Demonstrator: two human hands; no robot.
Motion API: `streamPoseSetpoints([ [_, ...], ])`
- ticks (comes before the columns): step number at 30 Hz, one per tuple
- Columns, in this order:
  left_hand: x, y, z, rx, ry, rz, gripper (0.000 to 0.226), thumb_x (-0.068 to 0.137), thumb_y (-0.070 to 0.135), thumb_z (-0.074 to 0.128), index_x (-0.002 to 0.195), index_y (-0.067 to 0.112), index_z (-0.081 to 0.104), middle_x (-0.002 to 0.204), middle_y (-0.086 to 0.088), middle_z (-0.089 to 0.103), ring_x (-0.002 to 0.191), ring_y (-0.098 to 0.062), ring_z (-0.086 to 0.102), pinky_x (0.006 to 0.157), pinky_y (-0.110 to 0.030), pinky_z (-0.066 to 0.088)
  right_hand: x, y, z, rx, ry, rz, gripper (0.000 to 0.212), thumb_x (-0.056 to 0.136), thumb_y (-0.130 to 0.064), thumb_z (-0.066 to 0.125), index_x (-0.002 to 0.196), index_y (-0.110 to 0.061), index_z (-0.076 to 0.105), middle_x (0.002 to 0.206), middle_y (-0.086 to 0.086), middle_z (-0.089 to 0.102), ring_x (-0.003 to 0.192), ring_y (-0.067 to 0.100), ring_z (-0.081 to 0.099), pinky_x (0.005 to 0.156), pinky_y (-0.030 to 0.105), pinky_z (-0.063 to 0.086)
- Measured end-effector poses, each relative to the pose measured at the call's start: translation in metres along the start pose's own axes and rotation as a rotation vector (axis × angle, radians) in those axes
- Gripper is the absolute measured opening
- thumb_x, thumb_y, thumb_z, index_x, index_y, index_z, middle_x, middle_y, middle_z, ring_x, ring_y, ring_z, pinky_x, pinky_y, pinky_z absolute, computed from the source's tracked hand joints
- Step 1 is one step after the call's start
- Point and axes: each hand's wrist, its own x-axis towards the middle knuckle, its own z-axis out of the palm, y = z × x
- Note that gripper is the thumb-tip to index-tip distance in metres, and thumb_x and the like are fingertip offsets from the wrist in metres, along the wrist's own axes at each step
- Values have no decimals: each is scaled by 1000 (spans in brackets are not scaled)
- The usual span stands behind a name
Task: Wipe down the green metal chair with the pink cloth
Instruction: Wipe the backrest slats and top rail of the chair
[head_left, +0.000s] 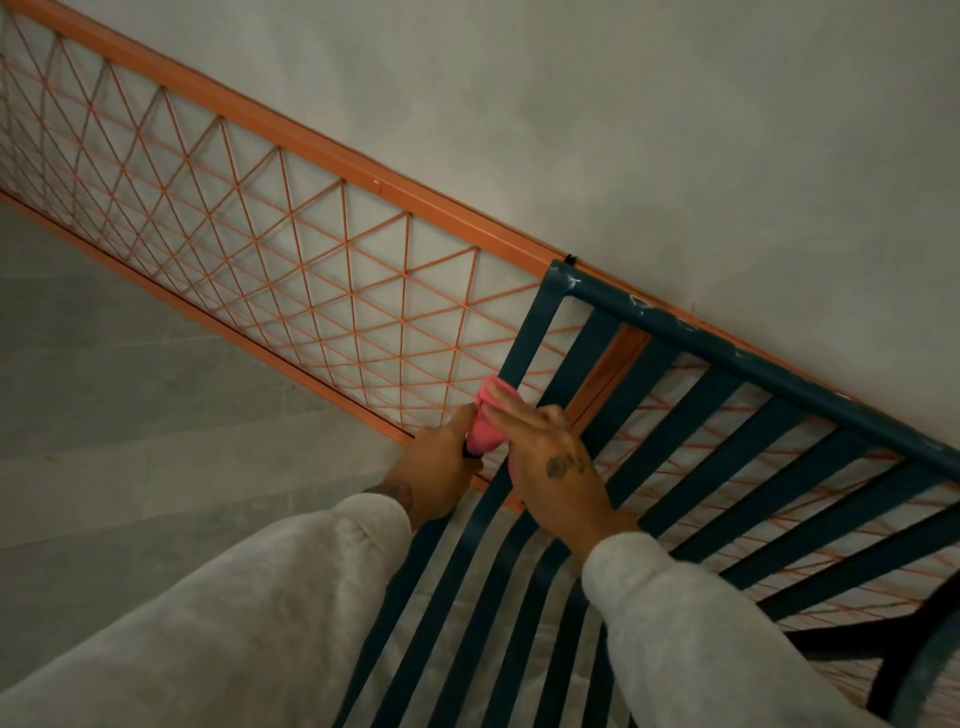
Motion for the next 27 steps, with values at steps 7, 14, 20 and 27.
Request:
streamPoseSetpoints([
  [7, 3, -1, -3, 6, -46, -48, 56, 92, 13, 59, 142, 23, 37, 120, -12, 65, 104, -27, 64, 92, -34, 51, 25, 16, -27, -278, 93, 8, 72, 75, 12, 61, 136, -26, 58, 159, -15, 30, 97, 9, 41, 89, 23, 42],
  [14, 3, -3, -4, 42, -52, -31, 31, 93, 15, 59, 122, 13, 51, 110, -10, 68, 100, -26, 65, 91, -36, 52, 12, -5, 20, 159, 223, 483, 55, 91, 0, 47, 137, -29, 51, 146, -17, 43, 127, 4, 44, 113, 27, 34],
  [20, 4, -2, -4, 49, -101, -76, 45, 95, 15, 55, 138, 17, 41, 125, -10, 63, 110, -26, 62, 96, -35, 48, 30, 16, -12, -38, -6, 106, 79, 76, 17, 52, 137, -32, 55, 152, -27, 34, 120, 17, 42, 105, 44, 43],
  [27, 5, 2, -4, 116, -116, -68, 32, 96, 14, 52, 128, 14, 46, 117, -9, 65, 104, -24, 63, 90, -31, 49, 7, -9, -18, 169, 93, 139, 69, 87, 3, 44, 146, -34, 44, 156, -21, 31, 140, 7, 32, 115, 41, 32],
])
